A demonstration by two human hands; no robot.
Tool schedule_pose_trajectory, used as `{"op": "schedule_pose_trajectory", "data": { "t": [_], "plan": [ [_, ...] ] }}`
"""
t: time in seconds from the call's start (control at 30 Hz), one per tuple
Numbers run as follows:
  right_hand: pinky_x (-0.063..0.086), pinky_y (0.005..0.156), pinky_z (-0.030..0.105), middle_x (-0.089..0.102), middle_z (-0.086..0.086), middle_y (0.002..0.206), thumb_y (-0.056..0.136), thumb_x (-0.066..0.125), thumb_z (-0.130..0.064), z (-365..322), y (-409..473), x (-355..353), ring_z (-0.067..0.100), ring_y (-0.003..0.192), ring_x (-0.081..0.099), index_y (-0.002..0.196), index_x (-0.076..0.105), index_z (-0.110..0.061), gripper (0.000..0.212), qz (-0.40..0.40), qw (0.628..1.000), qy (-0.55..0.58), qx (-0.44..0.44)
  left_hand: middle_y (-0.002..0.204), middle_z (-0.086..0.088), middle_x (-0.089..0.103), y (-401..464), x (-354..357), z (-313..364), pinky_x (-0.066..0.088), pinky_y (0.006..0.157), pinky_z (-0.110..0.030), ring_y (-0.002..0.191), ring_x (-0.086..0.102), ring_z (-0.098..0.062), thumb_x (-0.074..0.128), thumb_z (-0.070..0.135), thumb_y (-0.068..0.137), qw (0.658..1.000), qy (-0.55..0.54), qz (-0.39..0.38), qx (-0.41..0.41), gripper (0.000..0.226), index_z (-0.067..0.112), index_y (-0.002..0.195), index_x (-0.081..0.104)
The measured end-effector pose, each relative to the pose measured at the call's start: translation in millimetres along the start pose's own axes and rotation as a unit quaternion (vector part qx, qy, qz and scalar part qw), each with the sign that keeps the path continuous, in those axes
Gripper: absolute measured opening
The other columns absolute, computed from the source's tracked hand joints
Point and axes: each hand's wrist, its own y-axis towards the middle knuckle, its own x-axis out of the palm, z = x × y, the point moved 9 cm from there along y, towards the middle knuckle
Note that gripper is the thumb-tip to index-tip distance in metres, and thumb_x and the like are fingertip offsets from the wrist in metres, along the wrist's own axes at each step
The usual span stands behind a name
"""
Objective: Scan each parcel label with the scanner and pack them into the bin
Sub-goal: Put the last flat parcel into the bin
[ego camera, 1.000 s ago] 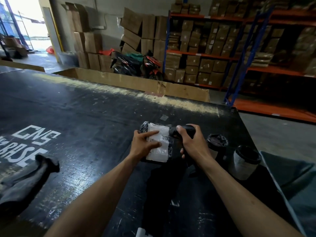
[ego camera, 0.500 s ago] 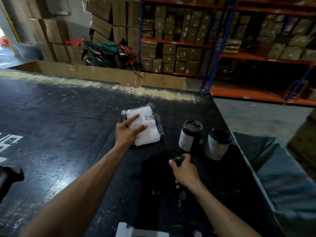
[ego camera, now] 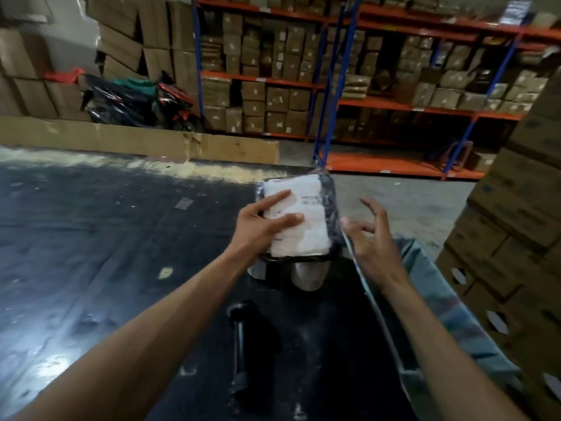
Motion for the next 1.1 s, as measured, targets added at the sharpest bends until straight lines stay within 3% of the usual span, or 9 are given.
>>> {"op": "schedule_pose_trajectory", "data": {
  "t": [0.1,0.2,0.27,0.33,0.43,0.5,0.63,0.97,1.1],
  "plan": [
    [0.054,0.094,0.033,0.067,-0.004,0.120,0.092,0.063,-0.057,49,28,-45,0.010,0.106,0.068,0.146,0.037,-0.051,0.060,-0.031,0.998,0.004,0.046,0.107,0.008,0.077,0,91,-37,0.059,0.079,-0.024,0.096,0.074,-0.011,0.092,0.017,0.068,0.998,-0.032,-0.042,-0.038,0.044,0.036,0.106,0.078],
    [0.055,0.095,0.030,0.059,-0.015,0.131,0.092,0.072,-0.048,111,43,-97,0.008,0.115,0.065,0.151,0.038,-0.037,0.069,0.003,0.997,0.028,0.070,0.117,0.011,0.073,-2,171,-85,0.055,0.088,-0.021,0.102,0.069,-0.002,0.079,0.034,0.085,0.994,-0.014,-0.080,-0.074,0.033,0.033,0.118,0.074],
    [0.057,0.087,0.018,0.056,-0.008,0.141,0.094,0.071,-0.042,164,47,-130,0.005,0.117,0.063,0.154,0.040,-0.031,0.068,0.010,0.994,0.024,0.103,0.139,0.022,0.052,-1,211,-119,0.040,0.103,-0.018,0.124,0.051,0.007,0.062,0.059,0.088,0.985,0.042,-0.135,-0.101,0.061,0.037,0.144,0.051],
    [0.054,0.101,0.029,0.052,-0.004,0.152,0.096,0.069,-0.044,224,47,-153,0.013,0.129,0.059,0.156,0.040,-0.030,0.069,-0.018,0.987,0.006,0.158,0.160,0.015,0.026,1,229,-161,0.022,0.116,-0.024,0.146,0.024,-0.005,0.041,0.073,0.090,0.961,0.163,-0.179,-0.137,0.078,0.041,0.158,0.017],
    [0.052,0.100,0.036,0.053,0.002,0.153,0.098,0.069,-0.039,304,40,-170,0.020,0.128,0.059,0.156,0.042,-0.027,0.065,-0.061,0.972,-0.027,0.225,0.168,-0.014,-0.003,-2,219,-230,0.000,0.125,-0.049,0.154,-0.003,-0.036,0.026,0.071,0.096,0.858,0.438,-0.209,-0.169,0.078,0.036,0.159,-0.002],
    [0.049,0.089,0.025,0.056,0.004,0.149,0.099,0.068,-0.032,346,32,-161,0.012,0.111,0.062,0.155,0.043,-0.023,0.062,-0.104,0.958,-0.050,0.263,0.167,-0.015,-0.011,-11,215,-259,-0.012,0.123,-0.045,0.154,-0.013,-0.032,0.023,0.062,0.101,0.783,0.566,-0.223,-0.129,0.075,0.024,0.161,-0.003],
    [0.047,0.102,0.038,0.051,0.010,0.151,0.099,0.068,-0.032,414,10,-115,0.024,0.123,0.055,0.159,0.032,-0.019,0.071,-0.237,0.906,-0.079,0.342,0.168,-0.013,-0.001,-19,213,-273,-0.008,0.123,-0.043,0.156,-0.002,-0.027,0.024,0.047,0.105,0.694,0.696,-0.184,-0.004,0.067,0.014,0.161,0.007],
    [0.037,0.114,0.039,0.036,0.021,0.161,0.101,0.064,-0.029,479,-38,-54,0.038,0.145,0.040,0.165,0.010,-0.011,0.085,-0.214,0.869,-0.052,0.442,0.168,-0.014,0.008,-18,213,-273,0.002,0.125,-0.045,0.155,0.005,-0.029,0.023,0.044,0.105,0.688,0.706,-0.165,0.031,0.064,0.013,0.160,0.016],
    [0.032,0.118,0.043,0.035,0.030,0.159,0.084,0.067,-0.053,477,-42,-35,0.040,0.145,0.040,0.158,0.018,0.010,0.109,-0.254,0.875,-0.069,0.406,0.167,-0.015,0.010,-19,214,-270,0.003,0.124,-0.046,0.155,0.007,-0.030,0.026,0.042,0.105,0.688,0.707,-0.160,0.040,0.063,0.012,0.159,0.020]
  ]
}}
